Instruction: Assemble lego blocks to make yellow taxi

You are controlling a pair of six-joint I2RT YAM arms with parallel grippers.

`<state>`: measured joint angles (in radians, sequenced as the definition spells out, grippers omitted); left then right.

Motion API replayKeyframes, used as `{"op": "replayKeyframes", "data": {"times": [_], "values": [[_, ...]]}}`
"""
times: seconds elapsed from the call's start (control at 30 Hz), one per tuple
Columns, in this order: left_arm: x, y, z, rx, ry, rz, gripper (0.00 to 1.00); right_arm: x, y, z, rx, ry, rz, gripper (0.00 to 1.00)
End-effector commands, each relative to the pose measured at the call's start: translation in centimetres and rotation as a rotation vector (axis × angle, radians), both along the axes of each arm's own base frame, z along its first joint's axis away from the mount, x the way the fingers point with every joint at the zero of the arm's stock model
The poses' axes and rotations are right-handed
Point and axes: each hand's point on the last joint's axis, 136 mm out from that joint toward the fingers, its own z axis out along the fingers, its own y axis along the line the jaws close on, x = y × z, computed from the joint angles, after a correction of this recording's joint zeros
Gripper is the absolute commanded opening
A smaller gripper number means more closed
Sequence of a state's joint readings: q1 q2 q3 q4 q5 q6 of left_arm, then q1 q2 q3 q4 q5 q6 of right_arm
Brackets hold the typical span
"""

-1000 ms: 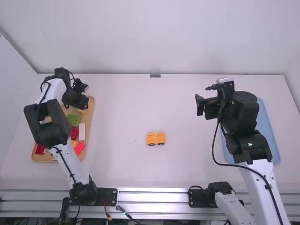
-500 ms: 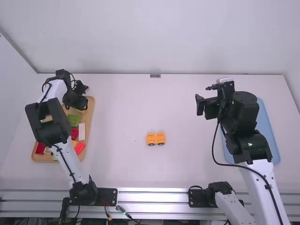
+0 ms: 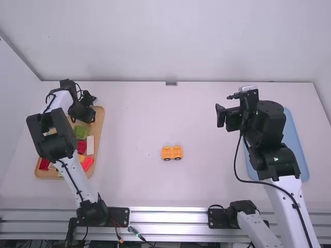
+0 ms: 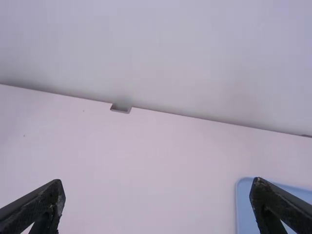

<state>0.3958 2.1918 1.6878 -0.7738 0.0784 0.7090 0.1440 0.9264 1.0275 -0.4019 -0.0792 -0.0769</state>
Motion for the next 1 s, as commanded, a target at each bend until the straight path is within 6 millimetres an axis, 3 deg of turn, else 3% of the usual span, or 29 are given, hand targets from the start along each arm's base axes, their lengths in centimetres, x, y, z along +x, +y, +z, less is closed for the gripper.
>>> {"op": "replayKeyframes", "data": {"times": [0.0, 0.17, 0.5, 0.97], "values": [[-0.9, -0.5, -1.7, -0.027, 0.036, -0.021, 0.56, 0.1, 0.1, 1.5, 0.007, -0.032, 0.002, 0.99], [-0.8, -0.6, -2.6, -0.024, 0.02, -0.024, 0.5, 0.1, 0.1, 1.5, 0.008, -0.033, 0.002, 0.99], [0.0, -1.2, -2.9, -0.068, -0.023, -0.041, 0.5, 0.1, 0.1, 1.5, 0.008, -0.032, 0.003, 0.99], [-0.3, -0.5, -4.3, -0.025, -0.02, -0.016, 0.45, 0.1, 0.1, 1.5, 0.007, -0.032, 0.003, 0.99]]}}
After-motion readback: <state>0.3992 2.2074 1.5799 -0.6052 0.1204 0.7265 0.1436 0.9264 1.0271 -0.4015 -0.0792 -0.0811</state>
